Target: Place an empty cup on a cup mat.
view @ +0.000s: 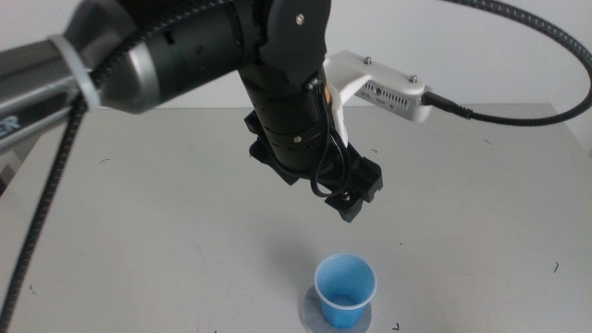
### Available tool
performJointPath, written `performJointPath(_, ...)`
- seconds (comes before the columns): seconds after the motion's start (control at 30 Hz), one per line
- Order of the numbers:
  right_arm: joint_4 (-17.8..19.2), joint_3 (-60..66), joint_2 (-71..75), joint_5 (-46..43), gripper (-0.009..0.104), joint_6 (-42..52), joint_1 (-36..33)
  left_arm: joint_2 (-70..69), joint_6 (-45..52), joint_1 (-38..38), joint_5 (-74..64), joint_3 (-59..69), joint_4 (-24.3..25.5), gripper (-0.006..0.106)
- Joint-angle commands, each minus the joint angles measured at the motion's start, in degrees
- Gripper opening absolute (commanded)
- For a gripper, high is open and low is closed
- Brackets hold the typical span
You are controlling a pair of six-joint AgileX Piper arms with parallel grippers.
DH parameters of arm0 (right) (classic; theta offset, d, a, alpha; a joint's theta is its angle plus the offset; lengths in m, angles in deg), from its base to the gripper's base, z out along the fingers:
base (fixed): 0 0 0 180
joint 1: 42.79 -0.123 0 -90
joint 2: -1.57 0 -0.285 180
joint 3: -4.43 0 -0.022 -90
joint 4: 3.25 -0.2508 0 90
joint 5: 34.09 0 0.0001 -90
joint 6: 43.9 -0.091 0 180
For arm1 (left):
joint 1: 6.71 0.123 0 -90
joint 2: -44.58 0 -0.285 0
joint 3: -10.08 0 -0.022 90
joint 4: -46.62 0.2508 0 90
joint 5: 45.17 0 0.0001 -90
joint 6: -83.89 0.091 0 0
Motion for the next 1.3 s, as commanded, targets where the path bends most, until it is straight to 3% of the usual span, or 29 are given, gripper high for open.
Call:
performJointPath(0.0,0.8,-0.5,1.5,-4.3,0.094,0.3,0.0,-5.7,0.0,0.1,-4.4,-1.3,1.0,0.094)
performJointPath(0.13,0.8,-0.5,1.5,-4.3,0.094,0.3,0.0,-10.5,-0.8,0.1,-4.4,-1.3,3.7,0.094)
performJointPath(0.5,0.8,-0.5,1.5,-4.3,0.094,0.3,0.0,-24.8,-1.3,1.3,-3.3,-1.0,18.9,0.094)
performJointPath(0.6,0.8,-0.5,1.5,-4.3,0.094,0.3,0.0,-28.2,0.5,6.4,-3.0,-1.0,17.6,0.094)
performJointPath(0.83,0.8,-0.5,1.5,-4.3,0.094,0.3,0.0,-35.3,9.7,23.6,2.2,2.2,8.8,0.094)
performJointPath(0.97,0.8,-0.5,1.5,-4.3,0.094,0.3,0.0,-40.9,12.0,31.0,10.1,10.2,7.9,0.094)
performJointPath(1.27,0.8,-0.5,1.5,-4.3,0.094,0.3,0.0,-55.2,11.3,39.2,31.4,36.4,5.0,0.094)
